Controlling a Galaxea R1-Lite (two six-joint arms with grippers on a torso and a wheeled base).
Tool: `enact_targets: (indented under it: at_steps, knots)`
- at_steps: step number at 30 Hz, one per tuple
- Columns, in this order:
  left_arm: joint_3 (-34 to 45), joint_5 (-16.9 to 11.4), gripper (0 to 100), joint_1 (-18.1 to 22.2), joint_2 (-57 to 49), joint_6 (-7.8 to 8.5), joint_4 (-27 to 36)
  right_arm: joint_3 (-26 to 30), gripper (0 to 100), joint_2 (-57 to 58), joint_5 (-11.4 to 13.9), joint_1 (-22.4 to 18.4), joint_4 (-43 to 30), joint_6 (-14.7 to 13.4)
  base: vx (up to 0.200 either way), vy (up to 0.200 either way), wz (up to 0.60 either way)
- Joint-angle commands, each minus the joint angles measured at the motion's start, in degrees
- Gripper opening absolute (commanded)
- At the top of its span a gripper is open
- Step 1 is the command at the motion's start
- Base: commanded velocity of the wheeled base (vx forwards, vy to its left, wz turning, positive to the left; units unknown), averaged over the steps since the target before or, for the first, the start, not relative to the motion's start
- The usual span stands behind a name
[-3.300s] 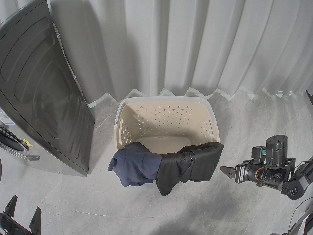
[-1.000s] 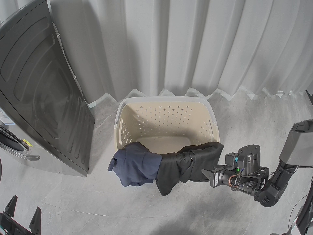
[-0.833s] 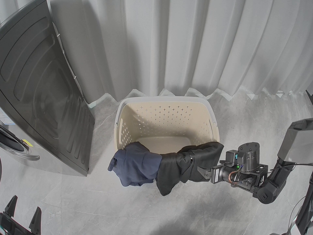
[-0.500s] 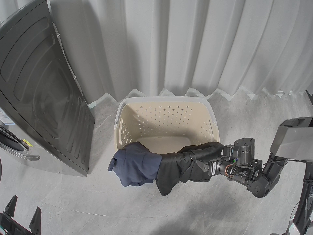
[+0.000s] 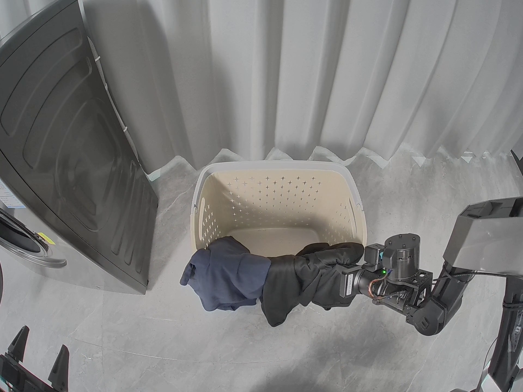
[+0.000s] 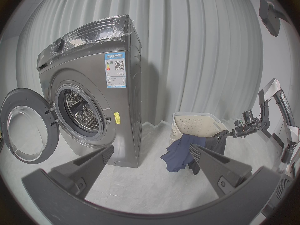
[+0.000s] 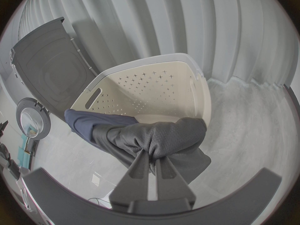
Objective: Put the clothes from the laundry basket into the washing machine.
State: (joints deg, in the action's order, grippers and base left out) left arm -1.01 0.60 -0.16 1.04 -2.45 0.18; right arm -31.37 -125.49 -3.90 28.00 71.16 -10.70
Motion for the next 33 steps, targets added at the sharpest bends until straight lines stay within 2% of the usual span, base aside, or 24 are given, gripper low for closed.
enact_targets:
  at_steps: [1, 7, 20, 24, 27, 29, 30, 33]
  knots:
    - [0.75, 0.02, 100, -0.02, -0.68, -0.01, -0.01, 2.01, 0, 2.36, -0.05, 1.44, 0.21, -0.02, 0.0, 0.0, 0.0]
    - [0.75, 0.02, 100, -0.02, -0.77, -0.01, -0.01, 5.61, 0, 11.06, -0.67, 4.43, -0.32, -0.02, 0.0, 0.0, 0.0]
    - [0.75, 0.02, 100, -0.02, -0.68, -0.01, -0.01, 7.2, 0, 23.36, -1.64, 6.01, -0.23, -0.11, 0.0, 0.0, 0.0]
    - [0.75, 0.11, 100, -0.02, -0.77, -0.01, -0.01, 6.76, 0, 31.36, -1.64, 6.1, -1.81, 0.16, 0.0, 0.0, 0.0]
    - [0.75, 0.02, 100, -0.02, -0.77, -0.01, -0.01, 6.58, 0, 36.98, -1.64, 7.68, -4.36, 0.24, 0.0, 0.0, 0.0]
    - [0.75, 0.11, 100, -0.02, -0.68, -0.01, -0.01, 6.58, 0, 37.6, -1.64, 7.95, -4.71, 0.24, 0.0, 0.0, 0.0]
    - [0.75, 0.11, 100, -0.02, -0.77, -0.01, -0.01, 6.05, 0, 41.55, -1.64, 9.88, -7.7, 0.6, 0.0, 0.0, 0.0]
    - [0.75, 0.11, 100, -0.02, -0.77, -0.01, -0.01, 6.14, 0, 44.45, -1.64, 10.93, -9.72, 2.09, 0.0, 0.0, 0.0]
